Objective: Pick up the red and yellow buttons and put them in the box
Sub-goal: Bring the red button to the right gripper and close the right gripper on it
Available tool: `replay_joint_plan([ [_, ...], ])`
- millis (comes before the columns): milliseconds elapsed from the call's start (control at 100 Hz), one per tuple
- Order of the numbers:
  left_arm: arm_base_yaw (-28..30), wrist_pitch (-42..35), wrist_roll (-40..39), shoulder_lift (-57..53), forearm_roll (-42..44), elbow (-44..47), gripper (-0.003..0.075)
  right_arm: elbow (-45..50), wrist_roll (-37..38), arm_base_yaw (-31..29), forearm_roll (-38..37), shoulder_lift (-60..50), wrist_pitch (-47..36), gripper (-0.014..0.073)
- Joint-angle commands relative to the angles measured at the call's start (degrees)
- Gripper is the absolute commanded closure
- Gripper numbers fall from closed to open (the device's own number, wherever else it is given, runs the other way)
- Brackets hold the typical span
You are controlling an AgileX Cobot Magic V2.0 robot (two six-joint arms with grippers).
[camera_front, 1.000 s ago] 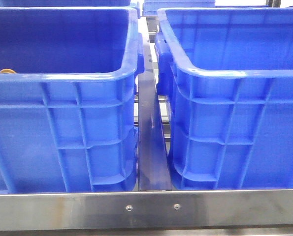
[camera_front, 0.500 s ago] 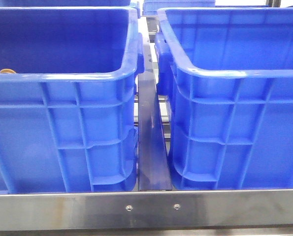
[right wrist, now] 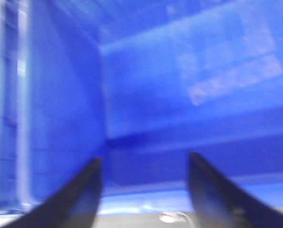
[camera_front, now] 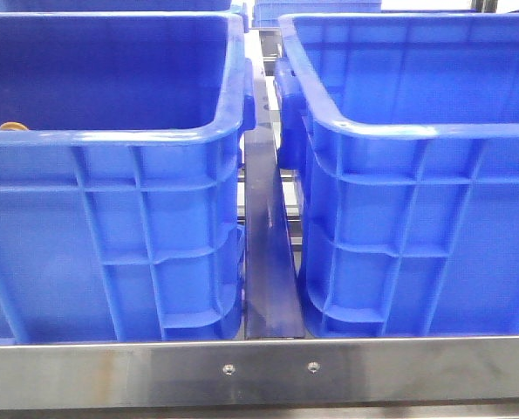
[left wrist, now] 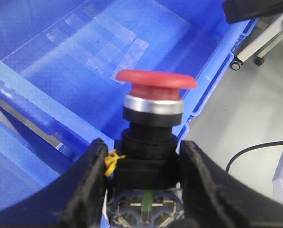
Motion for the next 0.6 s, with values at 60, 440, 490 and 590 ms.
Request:
replay_joint_plan([
  [60, -0.43, -4.27, -0.43, -1.74, -0.50, -1.86, 0.0739, -1.99, -5.97, -0.01, 10.71, 0.39, -3.96, 0.0053],
  [440, -0.43, -4.27, -0.43, -1.74, -0.60, -1.86, 0.0739, -2.45, -34.06, 2.72, 48.03, 8.59, 3.01, 0.0053],
  [490, -0.43, -4.16, -0.43, -1.74, -0.60, -1.86, 0.0739, -2.66, -35.00, 4.16, 48.82, 10.00, 3.19, 0.0053],
  [590, -0.43, -4.20, -0.43, -1.74, -0.60, -1.86, 0.0739, -3.80, -35.71, 7.52, 48.83, 12.86, 3.19, 0.0053],
])
